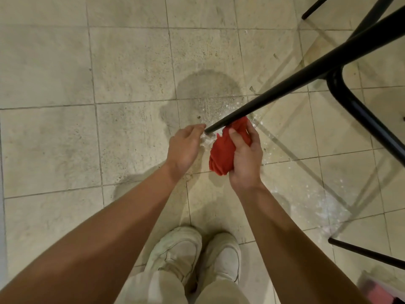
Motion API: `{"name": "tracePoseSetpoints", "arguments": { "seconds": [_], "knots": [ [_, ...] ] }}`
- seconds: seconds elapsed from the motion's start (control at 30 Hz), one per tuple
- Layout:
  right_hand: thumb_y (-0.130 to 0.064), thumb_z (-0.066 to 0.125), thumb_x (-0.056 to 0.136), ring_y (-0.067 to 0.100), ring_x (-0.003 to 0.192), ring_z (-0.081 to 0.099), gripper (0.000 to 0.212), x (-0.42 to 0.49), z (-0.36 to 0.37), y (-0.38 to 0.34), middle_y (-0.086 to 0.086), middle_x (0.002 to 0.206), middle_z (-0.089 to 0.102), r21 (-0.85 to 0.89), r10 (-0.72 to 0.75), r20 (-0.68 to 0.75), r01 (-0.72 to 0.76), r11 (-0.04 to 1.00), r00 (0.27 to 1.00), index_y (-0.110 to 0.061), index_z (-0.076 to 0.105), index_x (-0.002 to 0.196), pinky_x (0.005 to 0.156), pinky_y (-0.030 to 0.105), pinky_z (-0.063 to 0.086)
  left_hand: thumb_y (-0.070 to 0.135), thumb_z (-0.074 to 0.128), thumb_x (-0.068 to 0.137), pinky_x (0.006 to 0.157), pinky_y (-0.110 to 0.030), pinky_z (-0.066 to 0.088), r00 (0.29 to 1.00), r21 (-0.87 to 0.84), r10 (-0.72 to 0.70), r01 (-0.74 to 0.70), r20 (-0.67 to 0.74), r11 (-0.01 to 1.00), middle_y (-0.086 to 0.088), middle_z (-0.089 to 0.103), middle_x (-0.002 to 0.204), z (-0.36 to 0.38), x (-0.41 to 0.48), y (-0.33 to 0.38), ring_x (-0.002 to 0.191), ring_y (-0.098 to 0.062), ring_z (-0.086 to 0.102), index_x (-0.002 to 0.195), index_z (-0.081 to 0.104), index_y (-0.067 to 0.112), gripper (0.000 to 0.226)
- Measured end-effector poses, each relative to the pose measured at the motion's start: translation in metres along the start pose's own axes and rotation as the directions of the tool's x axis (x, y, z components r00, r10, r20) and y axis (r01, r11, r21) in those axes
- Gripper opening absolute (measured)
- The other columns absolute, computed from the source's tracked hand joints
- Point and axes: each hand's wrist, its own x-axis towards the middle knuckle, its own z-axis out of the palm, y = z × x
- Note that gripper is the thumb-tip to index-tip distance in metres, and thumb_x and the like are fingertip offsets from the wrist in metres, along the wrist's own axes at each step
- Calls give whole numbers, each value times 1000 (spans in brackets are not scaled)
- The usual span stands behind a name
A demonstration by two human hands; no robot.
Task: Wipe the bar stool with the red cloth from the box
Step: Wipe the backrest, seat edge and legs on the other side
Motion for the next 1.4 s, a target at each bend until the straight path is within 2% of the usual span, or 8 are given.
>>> {"name": "tracePoseSetpoints", "arguments": {
  "seconds": [0.1,0.33,0.53,0.67,0.8,1.0,1.23,1.4],
  "knots": [
    [-19,59,91,15,109,60,33,0,16,1,-2,118,63,-136,-12,8,13,991,1000,-24,57,124,102,44,45,23,41,96,92,-16,35,999,-75,-17,14,-34,997,10,58,128,0,5,6,108,-1,51,124,61,21,34],
    [-22,51,95,24,108,59,19,5,30,2,1,113,64,-267,123,-51,-132,955,991,-29,64,106,97,48,47,17,38,95,47,2,36,986,-169,-72,46,-149,984,14,57,79,0,14,9,64,4,49,119,60,21,33],
    [-23,49,94,19,113,57,25,7,34,17,-8,113,64,-243,42,-32,-49,969,999,-45,63,93,102,47,43,19,40,95,47,0,39,989,-110,-51,36,-140,993,14,59,79,-15,21,7,60,5,52,121,59,23,32],
    [-33,49,86,27,111,58,18,17,42,32,-5,110,64,-323,129,-8,-124,938,992,-44,63,94,99,53,44,22,43,93,69,-14,51,987,-102,-49,34,-153,994,12,64,87,-18,24,-5,65,5,58,120,60,23,32],
    [-27,53,93,19,109,58,19,9,42,30,-8,110,64,-195,56,-112,-77,978,992,-34,63,108,99,49,45,22,45,92,57,-8,47,985,-123,-65,46,-157,991,6,67,96,-19,23,-7,68,2,59,118,61,24,30],
    [-23,57,92,21,99,64,20,-1,48,22,2,105,68,-88,167,-151,-181,979,974,-19,65,110,92,46,51,21,50,91,63,-9,42,991,-86,-54,44,-126,995,14,64,85,-14,20,-4,72,6,60,116,62,24,29],
    [-16,60,89,19,101,64,21,-14,40,-9,2,103,69,-4,125,-204,-129,992,971,-15,67,109,95,45,50,23,52,91,72,-10,45,996,-35,-27,24,-84,999,18,60,83,-11,2,19,76,3,58,117,63,24,28],
    [-17,59,90,20,102,63,22,-26,39,-30,0,103,69,-67,121,-190,-135,989,974,-19,67,110,96,47,48,23,51,92,56,-1,40,996,34,34,-31,-79,999,17,57,80,-23,-12,40,68,4,53,117,61,25,27]
  ]
}}
